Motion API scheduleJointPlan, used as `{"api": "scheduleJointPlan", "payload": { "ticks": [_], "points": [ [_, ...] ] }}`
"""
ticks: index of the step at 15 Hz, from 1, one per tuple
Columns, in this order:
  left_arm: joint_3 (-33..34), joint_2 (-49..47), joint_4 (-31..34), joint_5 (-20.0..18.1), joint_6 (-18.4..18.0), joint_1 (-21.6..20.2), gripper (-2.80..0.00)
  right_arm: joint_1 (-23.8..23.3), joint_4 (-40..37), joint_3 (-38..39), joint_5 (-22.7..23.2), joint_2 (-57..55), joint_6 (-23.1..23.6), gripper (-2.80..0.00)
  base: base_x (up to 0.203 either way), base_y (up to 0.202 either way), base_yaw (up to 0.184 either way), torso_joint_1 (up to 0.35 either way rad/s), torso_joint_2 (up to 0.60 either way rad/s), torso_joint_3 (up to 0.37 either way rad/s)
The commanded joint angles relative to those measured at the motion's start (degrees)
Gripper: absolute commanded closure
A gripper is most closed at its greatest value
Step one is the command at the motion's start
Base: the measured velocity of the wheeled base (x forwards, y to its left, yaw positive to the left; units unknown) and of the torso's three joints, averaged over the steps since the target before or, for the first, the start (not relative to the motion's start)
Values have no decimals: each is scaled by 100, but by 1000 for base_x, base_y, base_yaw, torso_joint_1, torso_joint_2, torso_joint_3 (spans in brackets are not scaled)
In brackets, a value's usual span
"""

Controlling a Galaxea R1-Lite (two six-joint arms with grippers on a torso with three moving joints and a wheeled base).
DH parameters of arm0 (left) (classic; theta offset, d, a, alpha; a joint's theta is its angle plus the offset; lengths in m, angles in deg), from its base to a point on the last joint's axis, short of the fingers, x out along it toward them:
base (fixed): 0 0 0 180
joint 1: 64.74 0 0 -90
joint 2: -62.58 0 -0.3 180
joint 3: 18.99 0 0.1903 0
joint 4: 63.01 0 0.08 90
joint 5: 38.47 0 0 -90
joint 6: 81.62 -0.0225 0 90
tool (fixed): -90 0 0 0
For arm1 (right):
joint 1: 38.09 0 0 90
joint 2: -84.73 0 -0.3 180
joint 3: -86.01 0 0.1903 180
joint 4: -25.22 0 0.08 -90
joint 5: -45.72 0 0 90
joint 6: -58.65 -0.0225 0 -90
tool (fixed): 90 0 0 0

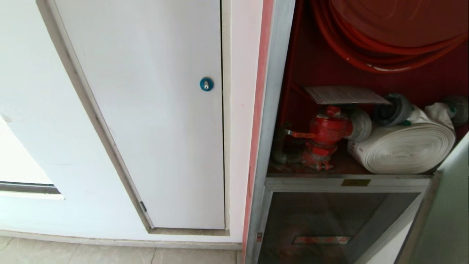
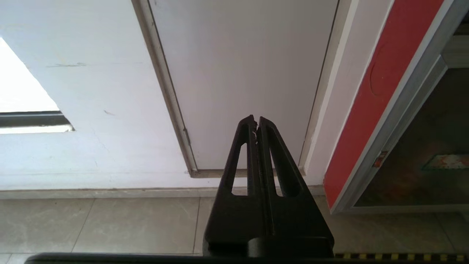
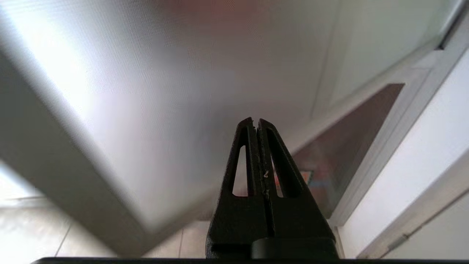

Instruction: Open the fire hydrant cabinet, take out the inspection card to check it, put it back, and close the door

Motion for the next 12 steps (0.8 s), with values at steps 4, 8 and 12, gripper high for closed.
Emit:
{"api": "scheduleJointPlan", "payload": {
  "ticks": [4, 8, 12],
  "points": [
    [0, -9, 0, 1, -2, 0, 0, 1, 2, 0, -2, 0, -3, 0, -198, 0, 2, 0, 3, 4],
    [0, -9, 0, 1, -2, 0, 0, 1, 2, 0, -2, -8, -3, 0, -197, 0, 0, 2, 3, 2],
    [0, -9, 0, 1, -2, 0, 0, 1, 2, 0, -3, -7, -3, 0, -196, 0, 1, 2, 4, 2]
  ]
}}
